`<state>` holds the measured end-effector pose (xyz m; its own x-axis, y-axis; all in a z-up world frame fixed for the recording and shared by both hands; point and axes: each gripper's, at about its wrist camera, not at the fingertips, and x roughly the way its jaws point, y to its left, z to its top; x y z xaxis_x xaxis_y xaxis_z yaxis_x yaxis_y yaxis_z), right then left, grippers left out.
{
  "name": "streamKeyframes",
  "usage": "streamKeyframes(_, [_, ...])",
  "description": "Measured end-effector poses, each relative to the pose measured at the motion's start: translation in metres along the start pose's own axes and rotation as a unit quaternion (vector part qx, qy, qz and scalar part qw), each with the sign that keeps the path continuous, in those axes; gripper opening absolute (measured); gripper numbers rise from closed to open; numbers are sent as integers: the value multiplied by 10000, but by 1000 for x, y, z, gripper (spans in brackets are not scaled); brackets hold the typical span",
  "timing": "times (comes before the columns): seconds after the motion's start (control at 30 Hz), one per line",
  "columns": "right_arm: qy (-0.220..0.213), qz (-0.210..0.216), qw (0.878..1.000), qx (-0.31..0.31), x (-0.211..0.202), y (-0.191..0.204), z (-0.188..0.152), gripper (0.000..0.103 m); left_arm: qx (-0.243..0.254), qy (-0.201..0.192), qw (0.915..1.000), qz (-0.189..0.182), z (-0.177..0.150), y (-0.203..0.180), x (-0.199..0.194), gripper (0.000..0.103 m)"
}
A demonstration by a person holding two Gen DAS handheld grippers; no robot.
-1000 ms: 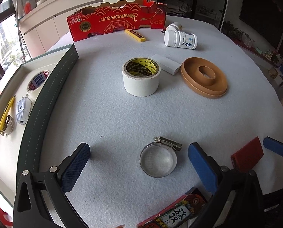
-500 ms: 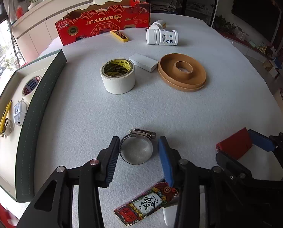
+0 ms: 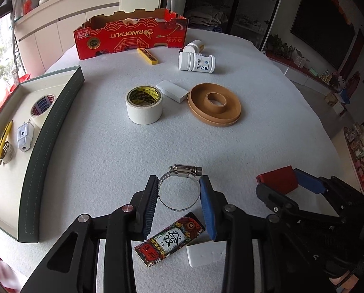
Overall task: Organize rigid objects
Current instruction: 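Close the left tool on the hose clamp while the right tool grasps the red block, then carry the hose clamp in the left tool and red block in the right tool to the tray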
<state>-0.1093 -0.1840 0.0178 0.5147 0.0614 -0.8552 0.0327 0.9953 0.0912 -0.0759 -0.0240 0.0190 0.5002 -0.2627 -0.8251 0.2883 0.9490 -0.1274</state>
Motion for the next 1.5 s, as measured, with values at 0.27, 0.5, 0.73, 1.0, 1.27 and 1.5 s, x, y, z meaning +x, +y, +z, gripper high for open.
streamKeyframes(0.27, [-93, 6, 9999, 47, -9, -1, 0, 70, -36, -117, 9999, -82, -4, -2, -10, 37])
streamKeyframes(0.5, [-189, 31, 9998, 81, -21, 0, 7, 70, -151, -270, 9993, -197, -3, 3, -22, 37])
streamKeyframes(0.73, [-284, 44, 9996, -53, -32, 11, 20, 70, -354, -486, 9979, -254, 1, 16, -37, 37])
streamKeyframes(1.0, [-375, 209, 9986, -323, -41, 37, 37, 70, -651, -710, 9953, -133, 5, 41, -52, 37])
streamKeyframes(1.27, [-428, 499, 9955, -678, -45, 76, 57, 70, -1100, -943, 9895, 20, 5, 78, -71, 37])
streamKeyframes(1.5, [-438, 737, 9905, -1078, -44, 115, 67, 70, -1497, -1149, 9817, 264, 6, 117, -86, 37])
